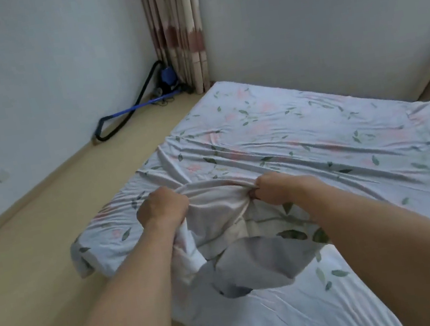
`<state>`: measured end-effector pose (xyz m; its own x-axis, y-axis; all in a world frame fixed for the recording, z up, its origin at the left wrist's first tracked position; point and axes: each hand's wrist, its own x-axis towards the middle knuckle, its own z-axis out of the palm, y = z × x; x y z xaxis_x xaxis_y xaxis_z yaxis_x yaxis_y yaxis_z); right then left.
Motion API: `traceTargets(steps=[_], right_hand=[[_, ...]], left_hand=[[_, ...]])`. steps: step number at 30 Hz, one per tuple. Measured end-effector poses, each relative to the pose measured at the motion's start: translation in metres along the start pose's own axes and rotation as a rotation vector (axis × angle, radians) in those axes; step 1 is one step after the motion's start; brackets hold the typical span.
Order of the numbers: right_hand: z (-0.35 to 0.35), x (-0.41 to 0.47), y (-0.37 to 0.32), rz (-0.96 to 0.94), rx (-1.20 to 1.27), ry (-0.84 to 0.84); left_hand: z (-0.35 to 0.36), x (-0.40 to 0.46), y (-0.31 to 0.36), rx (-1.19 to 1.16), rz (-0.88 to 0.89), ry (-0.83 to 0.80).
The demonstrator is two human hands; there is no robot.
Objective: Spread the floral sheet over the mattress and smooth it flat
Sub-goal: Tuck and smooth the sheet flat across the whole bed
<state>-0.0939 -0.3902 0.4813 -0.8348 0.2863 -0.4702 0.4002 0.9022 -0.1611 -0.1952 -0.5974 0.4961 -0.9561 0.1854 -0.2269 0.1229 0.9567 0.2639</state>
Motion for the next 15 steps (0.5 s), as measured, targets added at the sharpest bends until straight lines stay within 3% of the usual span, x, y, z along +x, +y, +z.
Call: traceTargets(steps=[3,10,15], right_hand=[[-0.02,-0.09,0.057,0.096,0.081,-0.001],[-0.032,-0.269,0.179,0.431,0.318,0.084],[0.009,-0.362,0.267,0.615,0.383,0.048]], left_hand=[[-0.021,-0.061,0.054,0.049,0.144,-0.114],[-0.017,-0.165,0.196,0.433,0.603,-0.426],[0.029,-0.251,0.289,0.594,0.73,-0.538]])
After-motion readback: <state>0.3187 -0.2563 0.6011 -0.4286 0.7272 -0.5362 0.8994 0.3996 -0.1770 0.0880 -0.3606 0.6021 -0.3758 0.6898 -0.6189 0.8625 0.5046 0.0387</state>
